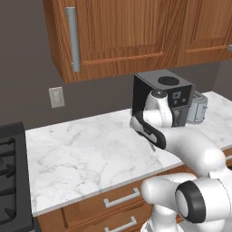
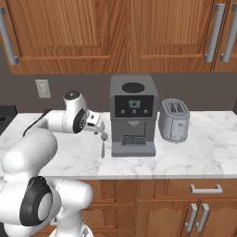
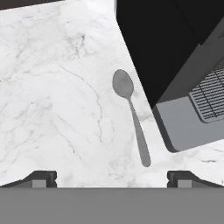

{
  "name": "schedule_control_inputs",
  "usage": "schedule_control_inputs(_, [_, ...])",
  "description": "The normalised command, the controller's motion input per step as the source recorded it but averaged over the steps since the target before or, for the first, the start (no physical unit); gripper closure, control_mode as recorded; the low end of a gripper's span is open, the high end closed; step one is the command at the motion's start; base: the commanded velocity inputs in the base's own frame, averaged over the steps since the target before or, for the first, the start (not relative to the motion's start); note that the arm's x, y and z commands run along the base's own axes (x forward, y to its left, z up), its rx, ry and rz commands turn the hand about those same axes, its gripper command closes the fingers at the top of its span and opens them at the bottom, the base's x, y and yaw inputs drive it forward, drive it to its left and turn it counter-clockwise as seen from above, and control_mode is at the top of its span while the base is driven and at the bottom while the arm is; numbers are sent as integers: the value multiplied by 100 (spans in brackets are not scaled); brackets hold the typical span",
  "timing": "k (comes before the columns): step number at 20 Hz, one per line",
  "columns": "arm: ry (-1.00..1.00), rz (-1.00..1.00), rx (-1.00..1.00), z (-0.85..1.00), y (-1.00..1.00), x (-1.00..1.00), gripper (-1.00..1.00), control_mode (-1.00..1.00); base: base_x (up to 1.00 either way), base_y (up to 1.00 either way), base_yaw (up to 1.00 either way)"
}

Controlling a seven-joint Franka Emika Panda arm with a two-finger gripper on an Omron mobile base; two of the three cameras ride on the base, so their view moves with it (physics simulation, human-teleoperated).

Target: Take the fork and place it on the left side of the plate. Then take the spoon and place it on the right side of the plate. Make sure they're directly next to the plate.

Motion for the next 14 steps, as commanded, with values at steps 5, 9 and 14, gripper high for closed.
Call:
schedule_control_inputs(5, [-10,-10,3,-30,-7,5,-100,-100,0,0,0])
schedule_control_inputs(9, [-7,-6,0,-24,-12,30,-100,-100,0,0,0])
schedule_control_inputs(14, [-3,0,0,-20,-7,10,-100,-100,0,0,0])
